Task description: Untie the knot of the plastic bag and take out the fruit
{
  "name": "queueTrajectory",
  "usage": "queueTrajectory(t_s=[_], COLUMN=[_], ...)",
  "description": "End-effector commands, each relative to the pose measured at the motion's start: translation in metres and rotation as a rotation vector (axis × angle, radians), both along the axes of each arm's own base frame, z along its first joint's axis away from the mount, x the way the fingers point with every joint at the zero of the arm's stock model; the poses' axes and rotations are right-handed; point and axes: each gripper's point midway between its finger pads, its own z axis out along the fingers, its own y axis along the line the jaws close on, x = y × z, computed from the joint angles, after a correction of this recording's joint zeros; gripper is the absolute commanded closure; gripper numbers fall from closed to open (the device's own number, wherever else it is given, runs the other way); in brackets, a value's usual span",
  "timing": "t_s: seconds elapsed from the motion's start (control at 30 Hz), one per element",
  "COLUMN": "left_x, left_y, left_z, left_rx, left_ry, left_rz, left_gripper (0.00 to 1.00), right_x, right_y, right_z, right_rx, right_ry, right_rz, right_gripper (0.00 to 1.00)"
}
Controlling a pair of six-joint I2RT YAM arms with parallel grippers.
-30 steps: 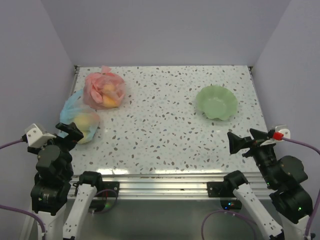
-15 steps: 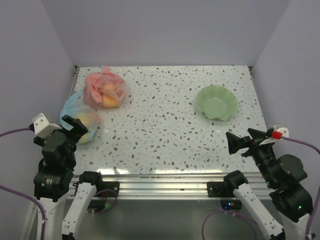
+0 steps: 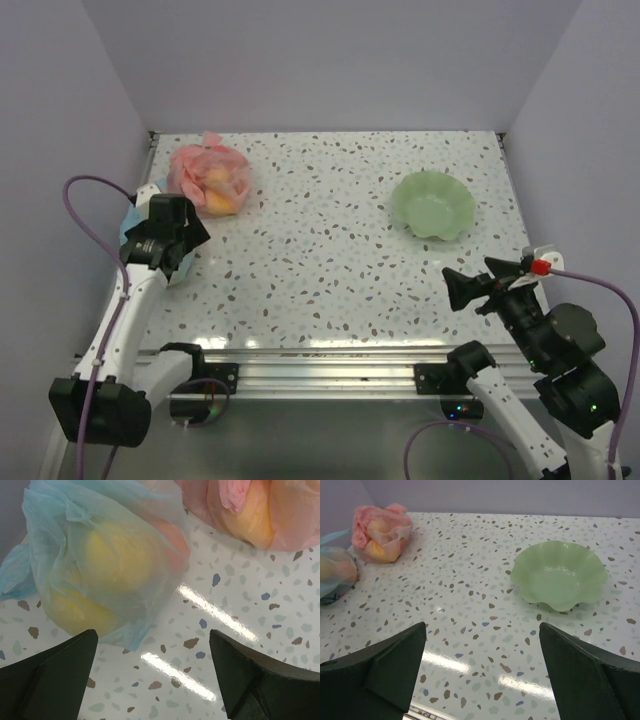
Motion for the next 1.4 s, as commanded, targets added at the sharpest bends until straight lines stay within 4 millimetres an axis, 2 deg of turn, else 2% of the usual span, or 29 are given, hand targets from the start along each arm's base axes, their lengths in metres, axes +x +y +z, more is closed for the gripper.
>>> queueTrajectory(t_s=[0.0,0.07,0.2,0.33,0.47,0.57,0.67,0.7,0.77,0.8,0.87,0.9,0.93,0.97,1.03,1.07,1.13,1.17,1.23,1.33,1.37], left_x=[0.032,0.045,0.065,0.075,0.083,0.089,0.090,0.088,0.083,0.077,0.067,0.063,0.059,0.053,0.042,0.037,0.028,0.026,0.025,0.025,0.026], left_y=[0.022,0.030,0.057,0.083,0.100,0.105,0.103,0.102,0.100,0.098,0.091,0.089,0.085,0.079,0.073,0.066,0.059,0.046,0.030,-0.019,-0.028], left_z=[0.021,0.016,0.019,0.010,-0.013,-0.027,-0.035,-0.037,-0.035,-0.039,-0.037,-0.035,-0.033,-0.027,-0.022,-0.011,-0.003,0.011,0.022,0.047,0.055], left_rx=[0.038,0.046,0.027,-0.006,-0.056,-0.090,-0.103,-0.108,-0.111,-0.110,-0.120,-0.116,-0.120,-0.129,-0.122,-0.127,-0.121,-0.141,-0.171,-0.308,-0.332], left_ry=[-0.086,-0.069,-0.103,-0.110,-0.079,-0.058,-0.044,-0.041,-0.049,-0.039,-0.052,-0.051,-0.053,-0.069,-0.054,-0.084,-0.085,-0.132,-0.163,-0.246,-0.264], left_rz=[0.074,0.094,0.172,0.238,0.271,0.280,0.272,0.274,0.272,0.270,0.250,0.229,0.216,0.191,0.148,0.115,0.059,-0.001,-0.096,-0.317,-0.361], left_gripper=[0.00,0.00,0.00,0.00,0.00,0.01,0.16,0.31,0.51,0.69,0.82,0.92,0.97,1.00,1.00,1.00,1.00,1.00,1.00,1.00,1.00], right_x=[-0.003,-0.003,-0.004,-0.004,-0.002,0.001,0.003,0.003,0.003,0.003,0.003,0.003,0.004,0.004,0.004,0.004,0.005,0.006,0.008,0.009,0.009], right_y=[0.003,0.001,-0.002,-0.004,-0.008,-0.008,-0.007,-0.007,-0.007,-0.007,-0.008,-0.009,-0.010,-0.010,-0.010,-0.008,-0.005,-0.003,0.001,0.009,0.010], right_z=[0.008,0.009,0.010,0.010,0.007,0.004,0.003,0.004,0.005,0.005,0.004,0.003,0.002,0.002,0.002,0.004,0.004,0.002,0.000,-0.001,0.000], right_rx=[-0.003,-0.007,-0.017,-0.027,-0.042,-0.051,-0.056,-0.055,-0.059,-0.060,-0.071,-0.072,-0.075,-0.076,-0.075,-0.071,-0.066,-0.063,-0.057,-0.035,-0.030], right_ry=[-0.031,-0.041,-0.044,-0.047,-0.041,-0.034,-0.027,-0.032,-0.035,-0.035,-0.035,-0.034,-0.031,-0.030,-0.033,-0.037,-0.037,-0.029,-0.021,-0.004,-0.002], right_rz=[0.030,0.020,0.014,0.004,-0.018,-0.025,-0.024,-0.024,-0.022,-0.022,-0.025,-0.027,-0.033,-0.036,-0.033,-0.026,-0.013,-0.008,0.011,0.038,0.042], right_gripper=[0.01,0.01,0.01,0.01,0.01,0.01,0.01,0.01,0.01,0.01,0.01,0.01,0.01,0.01,0.01,0.01,0.01,0.01,0.01,0.01,0.01])
